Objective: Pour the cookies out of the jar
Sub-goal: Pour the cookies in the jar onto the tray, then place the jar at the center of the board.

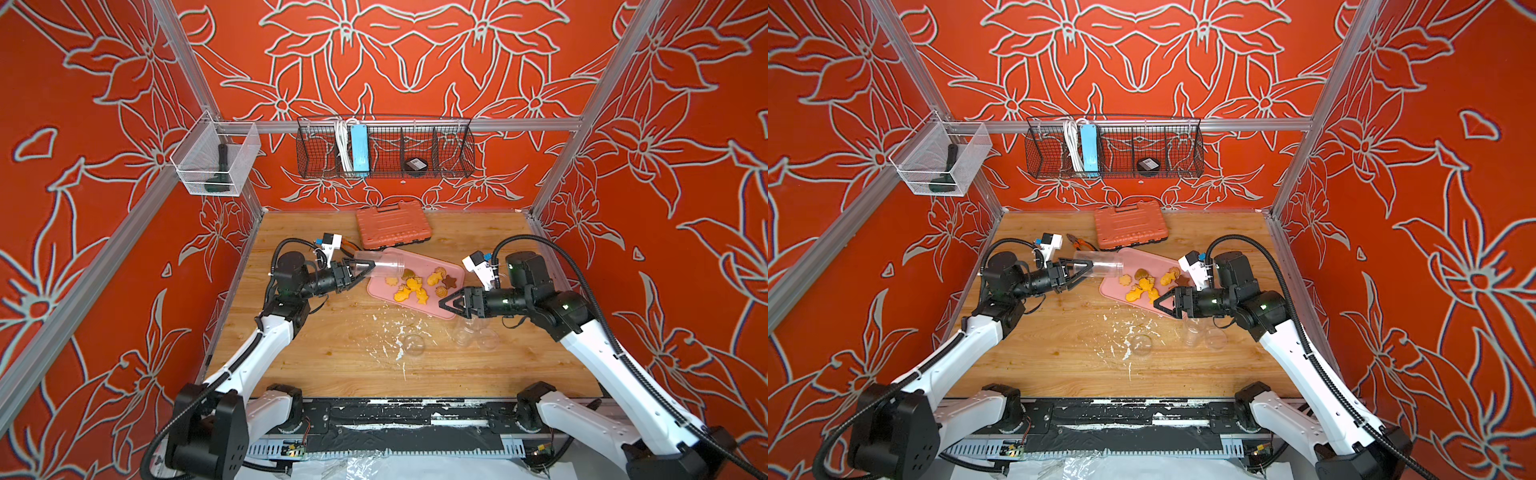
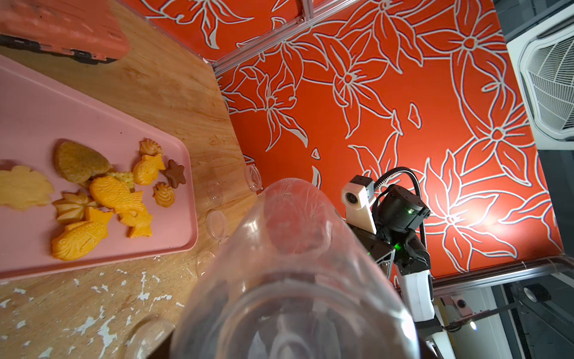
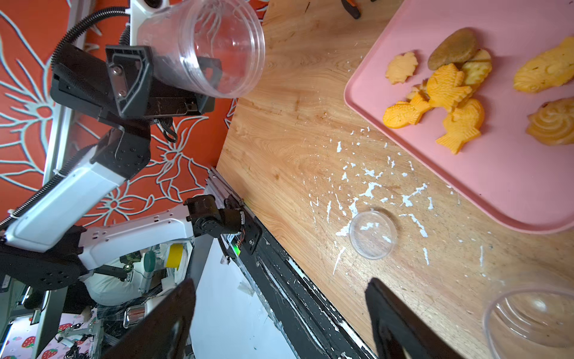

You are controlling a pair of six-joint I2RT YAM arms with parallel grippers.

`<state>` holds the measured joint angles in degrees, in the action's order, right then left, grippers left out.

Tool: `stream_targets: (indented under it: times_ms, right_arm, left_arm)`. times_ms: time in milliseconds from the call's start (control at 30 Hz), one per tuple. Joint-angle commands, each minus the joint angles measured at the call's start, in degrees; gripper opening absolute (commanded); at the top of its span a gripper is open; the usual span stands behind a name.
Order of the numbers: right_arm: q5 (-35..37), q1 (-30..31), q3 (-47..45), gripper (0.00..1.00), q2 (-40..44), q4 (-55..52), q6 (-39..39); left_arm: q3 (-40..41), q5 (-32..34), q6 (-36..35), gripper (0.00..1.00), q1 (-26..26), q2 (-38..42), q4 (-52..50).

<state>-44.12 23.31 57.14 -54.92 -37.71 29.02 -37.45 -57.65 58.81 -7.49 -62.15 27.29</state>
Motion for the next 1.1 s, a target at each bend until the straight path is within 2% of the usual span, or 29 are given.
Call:
stream_targets:
  times_ms: [0,200,367,500,567,633,1067]
  right_arm:
    - [-2.5,-0.1,1.8,0.88,0.8,3.0,2.0]
    - [-2.9,-0.1,0.8,0.89,1.7,6.4,3.7]
    - [-4.2,-0.2,-1.0,0.89,2.4,11.7,6.5]
    - [-6.2,-0.2,-1.7,0.9,1.9,15.6,9.5]
    - [-7.7,-0.1,-2.1,0.92,1.2,18.2,11.6]
    - [-8.9,-0.1,-2.7,0.99,0.6,21.8,14.2]
    - [-9.9,0.1,-1.5,0.99,-1.2,26.1,18.4]
  left_arm:
    - [0.6,0.1,1.5,0.64,0.2,3.2,-1.2]
    - [2.2,-0.3,4.4,0.64,-0.2,8.0,0.2]
    - [7.0,-1.1,16.4,0.65,-0.4,8.7,13.3]
    - [7.7,-3.1,21.3,0.66,-0.7,7.4,16.3]
    - [7.7,-3.8,23.0,0.66,-0.9,7.1,17.0]
    - [7.6,-4.0,24.7,0.67,-1.7,6.6,18.6]
    - [4.1,-2.0,24.5,0.67,-7.3,4.1,18.4]
